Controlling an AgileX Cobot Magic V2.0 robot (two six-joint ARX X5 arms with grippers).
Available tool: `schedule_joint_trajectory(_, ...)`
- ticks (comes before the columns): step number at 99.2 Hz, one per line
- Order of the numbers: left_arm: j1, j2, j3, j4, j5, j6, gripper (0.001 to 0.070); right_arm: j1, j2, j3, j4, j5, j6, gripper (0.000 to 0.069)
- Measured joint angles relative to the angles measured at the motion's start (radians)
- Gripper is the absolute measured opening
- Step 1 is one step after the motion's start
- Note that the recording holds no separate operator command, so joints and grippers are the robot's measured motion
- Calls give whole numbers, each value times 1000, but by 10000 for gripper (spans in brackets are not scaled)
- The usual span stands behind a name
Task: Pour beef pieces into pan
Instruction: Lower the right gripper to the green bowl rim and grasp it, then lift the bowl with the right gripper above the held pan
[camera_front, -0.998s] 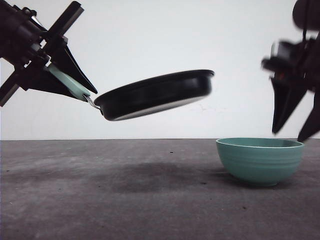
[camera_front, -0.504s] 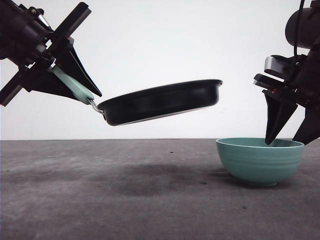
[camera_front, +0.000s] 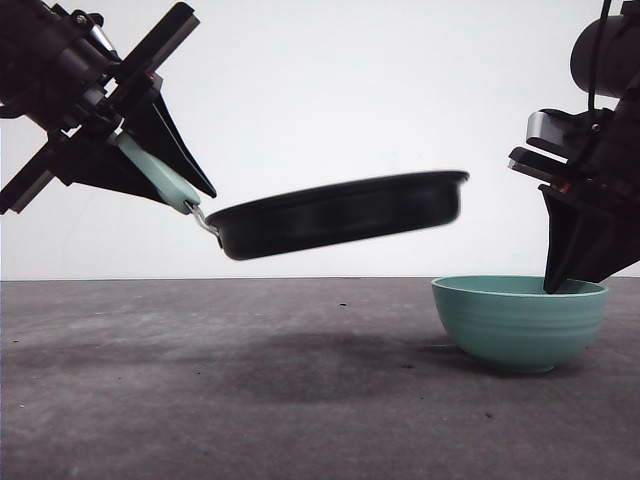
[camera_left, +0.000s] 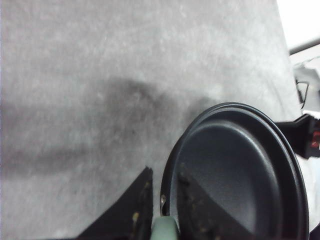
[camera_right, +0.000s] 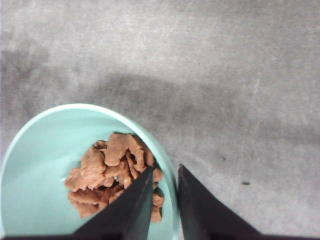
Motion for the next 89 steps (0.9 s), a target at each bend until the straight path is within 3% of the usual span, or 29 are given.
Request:
schedule_joint_trajectory(9, -20, 0, 0, -48, -48, 2, 39, 10, 4, 0, -5, -11, -2, 92)
schedule_joint_trajectory(17, -37, 0, 0, -58, -56, 8, 39, 19, 20, 0, -18, -13, -3, 92)
schedule_joint_trajectory(42, -55, 0, 0, -53, -40, 21, 39, 52, 60, -1, -52, -12, -6, 91)
schedule_joint_trajectory(51, -55, 0, 0, -54, -34, 22, 39, 57, 60, -1, -46, -14, -10, 36)
schedule_joint_trajectory(74, -55, -17, 1, -41, 4, 10, 39, 35, 59, -1, -37, -155, -21, 14)
schedule_joint_trajectory(89, -55, -40, 2, -74, 5, 11, 39, 34, -1, -2, -35, -98, -26, 14)
